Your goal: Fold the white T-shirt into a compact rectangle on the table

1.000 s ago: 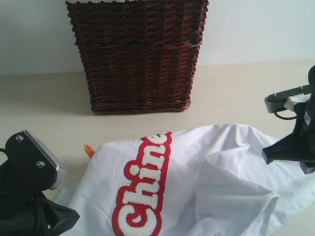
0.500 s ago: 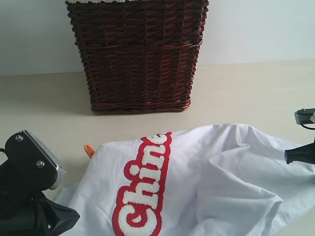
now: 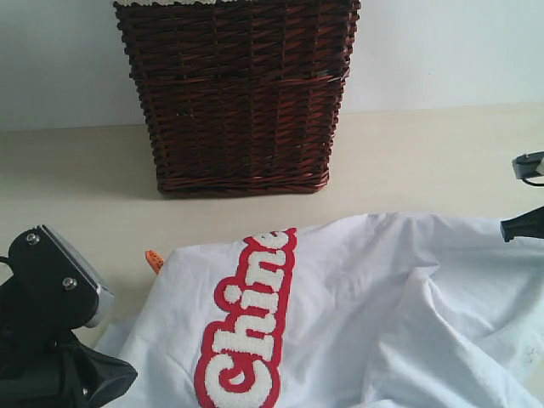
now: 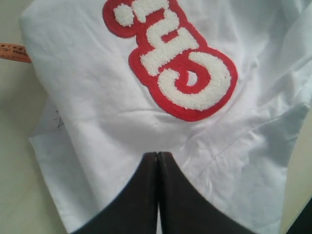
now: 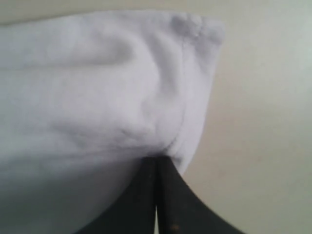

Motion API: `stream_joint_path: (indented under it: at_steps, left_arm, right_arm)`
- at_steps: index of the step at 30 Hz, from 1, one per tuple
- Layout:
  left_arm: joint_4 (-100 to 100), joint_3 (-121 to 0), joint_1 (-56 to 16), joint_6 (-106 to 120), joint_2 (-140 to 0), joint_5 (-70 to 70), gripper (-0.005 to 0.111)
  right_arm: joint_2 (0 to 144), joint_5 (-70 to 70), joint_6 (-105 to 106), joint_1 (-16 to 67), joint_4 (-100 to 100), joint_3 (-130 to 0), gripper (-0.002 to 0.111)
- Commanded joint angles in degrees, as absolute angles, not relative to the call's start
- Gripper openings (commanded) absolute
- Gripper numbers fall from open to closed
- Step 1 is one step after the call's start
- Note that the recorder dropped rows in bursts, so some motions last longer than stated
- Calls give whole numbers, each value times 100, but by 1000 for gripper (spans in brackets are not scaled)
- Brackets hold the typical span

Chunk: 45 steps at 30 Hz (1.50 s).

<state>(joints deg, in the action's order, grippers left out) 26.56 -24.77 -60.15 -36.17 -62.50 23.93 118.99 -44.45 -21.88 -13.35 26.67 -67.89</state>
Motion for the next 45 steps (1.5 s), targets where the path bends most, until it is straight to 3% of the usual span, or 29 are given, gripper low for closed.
stream_joint_path:
  at_steps: [1, 8, 17, 28, 35, 45]
  left_arm:
    - [2699, -2454, -6043, -3684, -6199, 2389, 0]
    - [2789, -2454, -6043, -3812, -6199, 2390, 0]
    - [3150, -2454, -6016, -4192, -6210, 2268, 0]
    - [3790, -3049, -4678, -4774, -7943, 1804, 0]
    - [1915, -3149, -4968, -3189, -9119, 2273, 0]
    - [858, -3149, -5771, -2420, -9108, 3601, 0]
  right_arm:
    - [12660, -4326, -1811, -1404, 2502, -7062, 0]
    - [12774, -4567, -1583, -1414, 2229, -7803, 0]
    - [12186, -4161, 1322, -1399, -1141, -7883, 0]
    - [10804, -5159, 1511, -1399, -1480, -7883, 0]
    - [9884, -5280, 1583, -1399, -1798, -7803, 0]
    - [9695, -5338, 2144, -1399, -2549, -7764, 0]
